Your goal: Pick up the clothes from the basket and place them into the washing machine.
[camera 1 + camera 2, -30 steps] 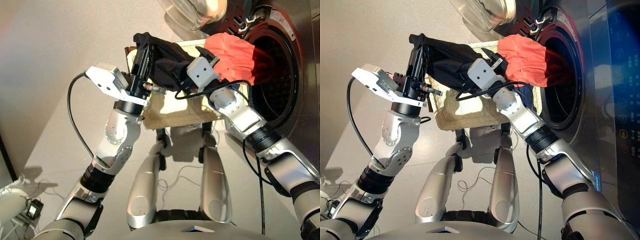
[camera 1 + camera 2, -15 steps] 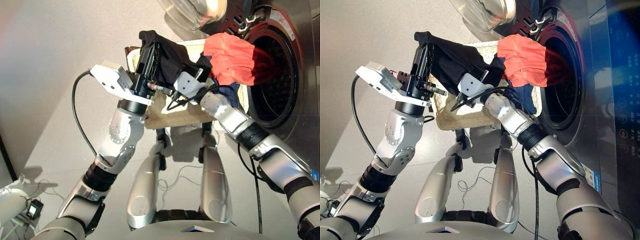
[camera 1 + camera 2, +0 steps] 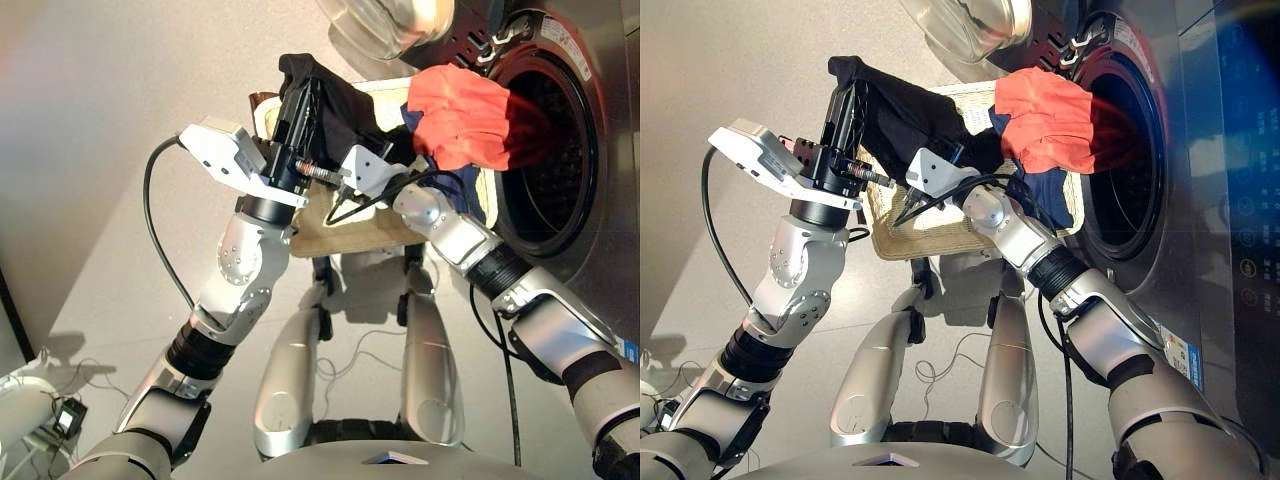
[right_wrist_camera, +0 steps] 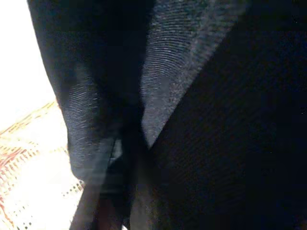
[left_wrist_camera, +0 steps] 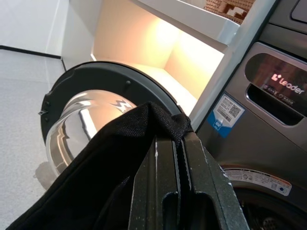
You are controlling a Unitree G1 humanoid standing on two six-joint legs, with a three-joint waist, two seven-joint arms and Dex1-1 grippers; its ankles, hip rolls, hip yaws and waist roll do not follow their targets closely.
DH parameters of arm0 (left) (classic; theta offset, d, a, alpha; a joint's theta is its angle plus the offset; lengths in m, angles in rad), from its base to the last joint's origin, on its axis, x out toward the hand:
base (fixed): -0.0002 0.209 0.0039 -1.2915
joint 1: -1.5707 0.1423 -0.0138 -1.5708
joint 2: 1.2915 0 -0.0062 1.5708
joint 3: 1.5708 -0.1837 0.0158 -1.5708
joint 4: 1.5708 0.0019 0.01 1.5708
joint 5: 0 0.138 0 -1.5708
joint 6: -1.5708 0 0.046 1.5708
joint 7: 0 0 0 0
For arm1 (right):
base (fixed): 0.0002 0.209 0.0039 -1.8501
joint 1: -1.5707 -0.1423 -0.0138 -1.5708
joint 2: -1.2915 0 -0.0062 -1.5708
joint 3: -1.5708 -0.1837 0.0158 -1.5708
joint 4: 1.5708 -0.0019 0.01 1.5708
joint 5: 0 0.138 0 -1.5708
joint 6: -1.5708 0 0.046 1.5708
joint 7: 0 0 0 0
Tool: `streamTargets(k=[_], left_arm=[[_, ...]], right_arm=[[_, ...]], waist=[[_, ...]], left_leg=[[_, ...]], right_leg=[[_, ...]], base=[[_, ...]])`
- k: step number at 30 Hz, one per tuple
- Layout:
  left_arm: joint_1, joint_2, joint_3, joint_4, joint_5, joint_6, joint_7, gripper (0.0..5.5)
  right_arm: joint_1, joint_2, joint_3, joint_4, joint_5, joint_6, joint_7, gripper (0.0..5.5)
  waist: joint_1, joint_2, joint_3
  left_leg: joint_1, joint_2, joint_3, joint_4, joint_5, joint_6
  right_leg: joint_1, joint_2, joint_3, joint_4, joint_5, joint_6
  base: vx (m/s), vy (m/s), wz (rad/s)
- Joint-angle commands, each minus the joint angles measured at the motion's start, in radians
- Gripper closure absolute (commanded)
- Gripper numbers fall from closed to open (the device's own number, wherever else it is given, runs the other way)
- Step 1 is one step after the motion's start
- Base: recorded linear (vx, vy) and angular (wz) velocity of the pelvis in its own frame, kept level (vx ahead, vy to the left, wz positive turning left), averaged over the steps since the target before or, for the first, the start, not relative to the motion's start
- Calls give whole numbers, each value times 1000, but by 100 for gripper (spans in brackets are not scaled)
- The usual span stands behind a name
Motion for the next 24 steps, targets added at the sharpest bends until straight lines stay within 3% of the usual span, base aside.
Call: streamTargets(k=[1, 16, 21, 23, 24], left_arm=[[22, -21, -15, -133, 16, -56, -5, 550], [21, -10, -26, -129, 43, -76, 48, 550], [14, 2, -37, -116, 62, -95, 86, 550], [15, 9, -45, -110, 63, -99, 90, 354], [17, 16, -46, -112, 60, -99, 88, 300]], right_arm=[[-11, 41, -30, -54, -19, -51, -31, 550], [90, -14, -173, -133, -92, -109, -268, 550], [221, 12, -300, -137, -71, -164, -454, 550], [273, 15, -352, -121, -30, -187, -506, 550], [298, 16, -373, -114, -21, -191, -517, 550]], waist=[[15, 10, -98], [4, 9, -89], [-8, 11, -80], [-14, 12, -77], [-15, 11, -76]], left_leg=[[-65, 16, -4, 63, 1, -89], [-68, 16, -5, 75, -3, -85], [-73, 18, -10, 93, -9, -81], [-73, 16, -13, 97, -11, -80], [-73, 17, -16, 100, -13, -79]], right_leg=[[34, -58, 2, -36, 2, 105], [29, -55, 0, -22, -2, 106], [27, -52, 2, -4, -11, 107], [28, -52, 1, 1, -13, 107], [29, -51, 1, 4, -14, 107]], base=[[0, 0, 0], [0, 0, 0], [0, 0, 0], [0, 0, 0], [0, 0, 0]])
